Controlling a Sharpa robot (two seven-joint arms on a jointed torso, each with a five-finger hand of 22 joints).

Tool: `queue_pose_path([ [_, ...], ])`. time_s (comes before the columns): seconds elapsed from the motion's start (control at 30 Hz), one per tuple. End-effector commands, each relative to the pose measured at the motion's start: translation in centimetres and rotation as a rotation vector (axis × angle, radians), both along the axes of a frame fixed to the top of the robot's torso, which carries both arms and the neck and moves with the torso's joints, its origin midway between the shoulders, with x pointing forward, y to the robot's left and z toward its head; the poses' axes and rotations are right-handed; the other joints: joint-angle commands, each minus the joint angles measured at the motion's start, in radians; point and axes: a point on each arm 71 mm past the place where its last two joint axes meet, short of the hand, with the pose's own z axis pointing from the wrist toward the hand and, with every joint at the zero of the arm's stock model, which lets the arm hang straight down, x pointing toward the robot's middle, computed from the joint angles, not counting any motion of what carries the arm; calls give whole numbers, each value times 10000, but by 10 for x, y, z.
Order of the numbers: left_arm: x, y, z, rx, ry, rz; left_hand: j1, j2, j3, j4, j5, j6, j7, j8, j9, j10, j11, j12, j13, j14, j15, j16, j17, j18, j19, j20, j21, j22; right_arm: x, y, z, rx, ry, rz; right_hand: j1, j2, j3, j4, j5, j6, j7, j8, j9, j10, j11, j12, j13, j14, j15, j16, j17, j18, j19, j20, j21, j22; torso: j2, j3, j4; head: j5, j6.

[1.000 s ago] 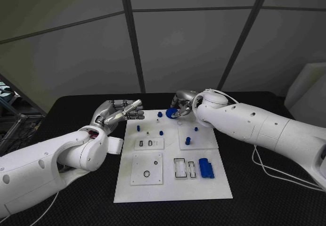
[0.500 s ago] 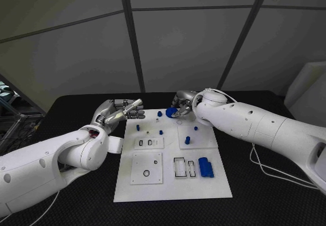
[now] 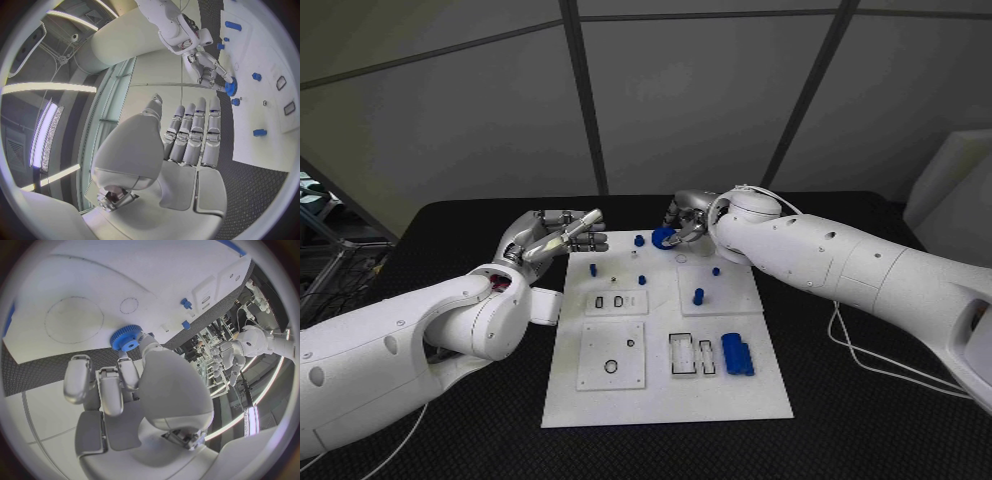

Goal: Assemble the parts on the task board

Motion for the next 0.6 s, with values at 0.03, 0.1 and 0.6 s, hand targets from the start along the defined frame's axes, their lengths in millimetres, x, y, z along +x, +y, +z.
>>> queue_pose_path([
  [0.03, 0, -2, 1, -50, -13, -148, 29, 62, -31, -54, -44, -15, 37, -54, -9, -35, 43, -60, 12, -13, 34, -58, 14, 123, 61, 28, -9, -16, -1, 1, -4, -171, 338, 102, -59, 42, 14, 5, -75, 159, -12, 69, 26, 13, 44, 72, 21, 808, 23, 46, 1468, -59, -10, 79, -17, 22, -2, -1, -2, 1, -6],
  [0.1, 0, -2, 1, -51, -12, -153, 37, 67, -29, -59, -43, -15, 37, -55, -9, -36, 43, -61, 12, -13, 34, -60, 16, 123, 61, 28, -10, -16, -1, 1, -4, -279, 255, 111, -9, 82, 39, -50, -104, 303, -24, 126, 48, 26, 31, 93, 43, 810, 12, 51, 1480, -61, -6, 69, -12, 32, 0, 0, -2, 3, -6],
  [0.6, 0, -3, 1, -57, 54, -240, 52, 77, -26, -71, -43, -15, 37, -57, -8, -37, 43, -63, 13, -14, 34, -64, 20, 123, 61, 28, -11, -18, -4, 10, 1, -937, -893, 379, 348, 84, 152, -479, -548, 744, -60, 255, 85, 92, -11, 189, 150, 844, -25, 119, 1639, -88, 77, 31, 53, 169, -4, 4, -5, -17, -38],
])
